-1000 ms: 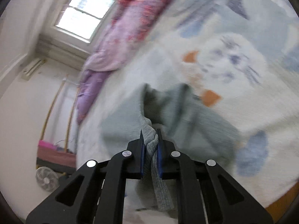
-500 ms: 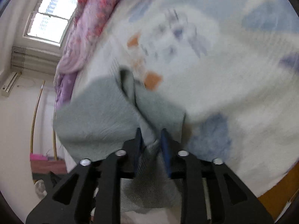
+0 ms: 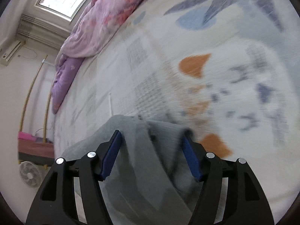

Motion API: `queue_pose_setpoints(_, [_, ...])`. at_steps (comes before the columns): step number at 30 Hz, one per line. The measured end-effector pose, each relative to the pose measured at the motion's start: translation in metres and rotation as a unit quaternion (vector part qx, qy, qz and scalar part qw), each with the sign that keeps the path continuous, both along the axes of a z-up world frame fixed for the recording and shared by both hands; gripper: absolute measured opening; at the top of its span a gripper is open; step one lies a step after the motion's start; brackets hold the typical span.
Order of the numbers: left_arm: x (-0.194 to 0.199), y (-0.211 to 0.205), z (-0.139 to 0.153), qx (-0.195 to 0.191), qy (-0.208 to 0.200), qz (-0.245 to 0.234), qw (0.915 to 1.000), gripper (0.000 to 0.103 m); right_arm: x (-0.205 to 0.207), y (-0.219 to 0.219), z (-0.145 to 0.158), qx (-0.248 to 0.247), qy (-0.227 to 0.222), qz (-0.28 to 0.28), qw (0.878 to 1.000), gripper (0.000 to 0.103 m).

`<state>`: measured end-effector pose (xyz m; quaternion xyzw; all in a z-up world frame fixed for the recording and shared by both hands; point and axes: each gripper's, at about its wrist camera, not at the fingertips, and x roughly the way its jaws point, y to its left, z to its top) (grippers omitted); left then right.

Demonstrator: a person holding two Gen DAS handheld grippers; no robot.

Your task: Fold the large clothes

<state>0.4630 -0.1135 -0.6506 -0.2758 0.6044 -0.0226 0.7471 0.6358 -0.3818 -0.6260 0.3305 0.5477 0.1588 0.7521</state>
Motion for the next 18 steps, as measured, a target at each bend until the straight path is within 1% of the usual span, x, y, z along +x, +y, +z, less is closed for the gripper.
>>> queue_pose_setpoints(1, [0.001, 0.000, 0.000, -0.003, 0.001, 0.000, 1.0000, 0.087, 0.002, 0.005, 0.001, 0.002, -0.006, 0.013, 1.000, 0.006])
queue_pose_setpoints(3, [0.003, 0.003, 0.003, -0.013, 0.001, 0.006, 0.9999, 0.087, -0.003, 0.008, 0.012, -0.010, -0.031, 0.018, 0.999, 0.005])
queue_pose_setpoints(4, [0.005, 0.007, 0.007, -0.020, 0.000, 0.011, 0.9998, 0.084, -0.009, 0.005, 0.025, -0.019, -0.054, 0.009, 0.998, 0.005])
queue_pose_setpoints(6, [0.003, 0.017, 0.017, -0.043, -0.020, 0.024, 0.9986, 0.085, -0.021, -0.008, 0.046, -0.021, -0.082, -0.017, 0.996, 0.005])
queue_pose_setpoints(7, [0.001, 0.021, 0.024, -0.052, -0.034, 0.032, 0.9976, 0.085, -0.032, -0.019, 0.061, -0.021, -0.102, -0.035, 0.994, 0.005])
queue_pose_setpoints(9, [0.002, 0.023, 0.030, -0.060, -0.045, 0.035, 0.9966, 0.085, -0.040, -0.030, 0.069, -0.036, -0.106, -0.050, 0.993, 0.005])
queue_pose_setpoints(11, [0.007, 0.018, 0.025, -0.047, -0.034, 0.025, 0.9980, 0.085, -0.043, -0.042, 0.051, -0.061, -0.082, -0.067, 0.993, 0.005])
queue_pose_setpoints(12, [0.011, 0.014, 0.016, -0.041, -0.021, 0.018, 0.9988, 0.085, -0.044, -0.048, 0.034, -0.078, -0.063, -0.071, 0.992, 0.005])
queue_pose_setpoints(13, [0.012, 0.010, 0.010, -0.042, -0.013, 0.014, 0.9989, 0.085, -0.040, -0.053, 0.004, -0.086, -0.031, -0.067, 0.994, 0.005])
queue_pose_setpoints(14, [0.014, 0.006, 0.005, -0.044, -0.007, 0.009, 0.9990, 0.087, -0.039, -0.059, -0.014, -0.074, -0.013, -0.069, 0.995, 0.007])
queue_pose_setpoints(15, [0.015, 0.004, 0.001, -0.040, -0.004, 0.006, 0.9992, 0.087, -0.039, -0.062, -0.024, -0.068, -0.010, -0.073, 0.995, 0.019])
queue_pose_setpoints(16, [0.016, 0.002, 0.001, -0.035, -0.005, 0.003, 0.9994, 0.087, -0.038, -0.066, -0.032, -0.061, -0.006, -0.076, 0.995, 0.027])
queue_pose_setpoints(18, [0.016, 0.004, 0.002, -0.035, -0.008, 0.003, 0.9993, 0.087, -0.041, -0.075, -0.030, -0.025, -0.003, -0.080, 0.996, 0.039])
